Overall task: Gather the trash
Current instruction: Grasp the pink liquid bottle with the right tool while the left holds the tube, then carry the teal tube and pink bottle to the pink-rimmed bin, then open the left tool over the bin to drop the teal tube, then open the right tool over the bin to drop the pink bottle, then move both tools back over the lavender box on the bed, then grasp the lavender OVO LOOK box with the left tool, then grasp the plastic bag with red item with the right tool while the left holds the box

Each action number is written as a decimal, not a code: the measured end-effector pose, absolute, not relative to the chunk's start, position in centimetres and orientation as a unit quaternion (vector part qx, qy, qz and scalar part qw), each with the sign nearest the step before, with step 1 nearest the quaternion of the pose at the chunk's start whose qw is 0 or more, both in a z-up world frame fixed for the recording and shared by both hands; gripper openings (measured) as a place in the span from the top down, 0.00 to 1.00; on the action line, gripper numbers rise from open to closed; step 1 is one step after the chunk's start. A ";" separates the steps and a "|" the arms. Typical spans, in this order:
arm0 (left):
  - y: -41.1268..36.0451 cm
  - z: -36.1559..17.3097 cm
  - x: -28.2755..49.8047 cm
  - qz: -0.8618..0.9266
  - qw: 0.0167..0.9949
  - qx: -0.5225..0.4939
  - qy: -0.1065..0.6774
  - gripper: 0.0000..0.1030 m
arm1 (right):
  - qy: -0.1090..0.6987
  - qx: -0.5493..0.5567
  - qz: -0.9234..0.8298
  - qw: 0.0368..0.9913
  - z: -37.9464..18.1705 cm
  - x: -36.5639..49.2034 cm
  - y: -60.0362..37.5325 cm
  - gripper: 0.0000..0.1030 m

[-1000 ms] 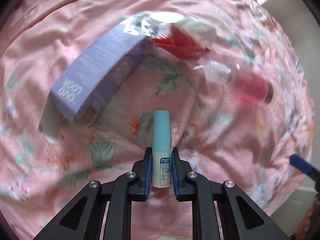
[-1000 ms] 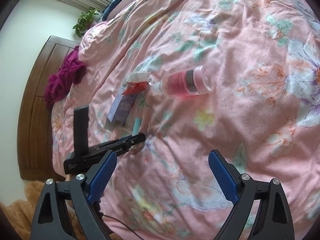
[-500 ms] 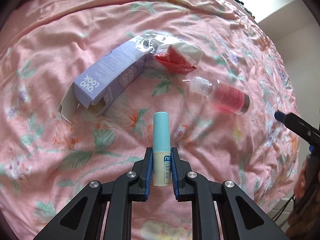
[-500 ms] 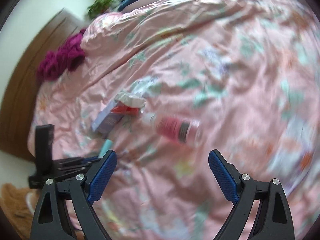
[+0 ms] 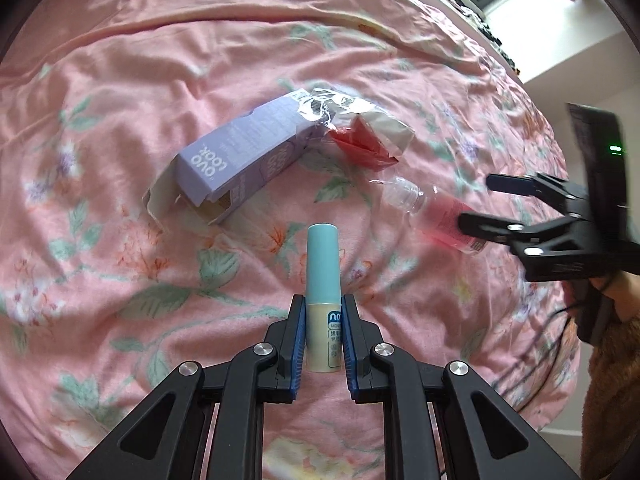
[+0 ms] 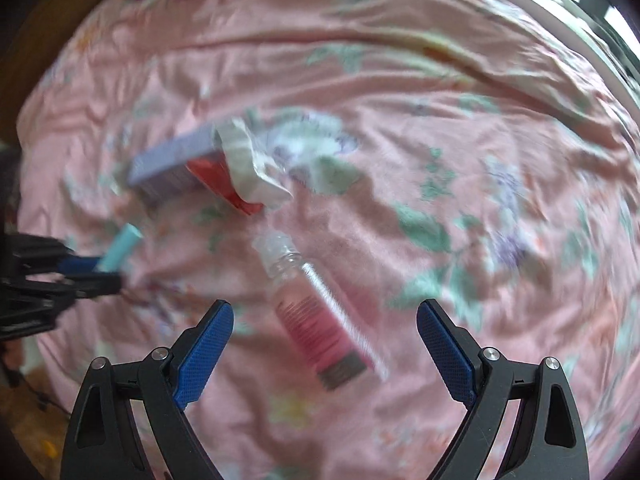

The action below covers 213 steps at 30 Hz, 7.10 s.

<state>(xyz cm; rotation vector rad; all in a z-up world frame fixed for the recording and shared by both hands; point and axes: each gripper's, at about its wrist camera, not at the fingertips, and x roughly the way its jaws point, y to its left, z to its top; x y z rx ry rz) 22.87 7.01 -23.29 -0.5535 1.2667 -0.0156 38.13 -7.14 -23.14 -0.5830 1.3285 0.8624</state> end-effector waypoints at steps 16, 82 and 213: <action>7.3 -24.0 21.6 -0.007 0.770 -0.270 0.578 0.83 | 0.675 -0.107 0.366 0.631 -26.0 37.2 -9.9 0.56; 25.9 -38.9 -36.5 0.406 0.552 -0.519 0.511 0.83 | 0.633 -0.257 0.660 0.313 -20.7 -17.0 22.8 0.56; 13.8 -23.9 20.7 0.080 0.763 -0.230 0.598 0.64 | 0.612 -0.212 0.389 0.656 -28.0 40.9 3.1 0.54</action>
